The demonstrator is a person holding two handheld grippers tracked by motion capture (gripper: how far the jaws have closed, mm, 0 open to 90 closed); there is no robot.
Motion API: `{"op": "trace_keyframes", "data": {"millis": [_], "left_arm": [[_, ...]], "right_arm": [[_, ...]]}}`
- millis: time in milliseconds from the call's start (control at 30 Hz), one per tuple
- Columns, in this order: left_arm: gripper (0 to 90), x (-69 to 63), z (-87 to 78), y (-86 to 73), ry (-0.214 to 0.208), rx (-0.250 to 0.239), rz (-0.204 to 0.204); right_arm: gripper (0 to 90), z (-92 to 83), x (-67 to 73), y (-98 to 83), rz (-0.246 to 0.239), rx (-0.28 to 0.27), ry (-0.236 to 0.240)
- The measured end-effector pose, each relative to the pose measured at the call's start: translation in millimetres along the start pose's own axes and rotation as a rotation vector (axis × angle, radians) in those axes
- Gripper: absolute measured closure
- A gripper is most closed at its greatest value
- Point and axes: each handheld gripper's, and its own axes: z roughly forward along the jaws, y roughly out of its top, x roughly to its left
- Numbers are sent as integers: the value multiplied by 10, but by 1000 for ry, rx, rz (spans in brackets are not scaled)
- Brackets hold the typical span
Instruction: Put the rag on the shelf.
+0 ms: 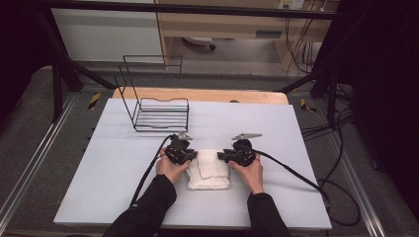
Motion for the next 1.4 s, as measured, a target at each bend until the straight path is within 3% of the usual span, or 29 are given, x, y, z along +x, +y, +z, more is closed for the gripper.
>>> {"op": "trace_keyframes", "data": {"millis": [133, 467, 767, 1300, 1400], "left_arm": [[800, 15, -1, 0, -10, -3, -13], [814, 54, -24, 3, -40, -16, -42], [820, 28, -218, 14, -68, -123, -44], [822, -57, -499, -6, -80, -220, -2], [822, -81, -548, -10, -85, -237, 9]], "right_arm": [[769, -5, 3, 8, 17, 3, 19], [809, -43, 33, 10, -11, -10, 7], [816, -210, 132, 30, -51, -73, -9], [819, -501, 317, 63, -124, -186, -6], [819, -534, 340, 66, -118, -202, -1]]}}
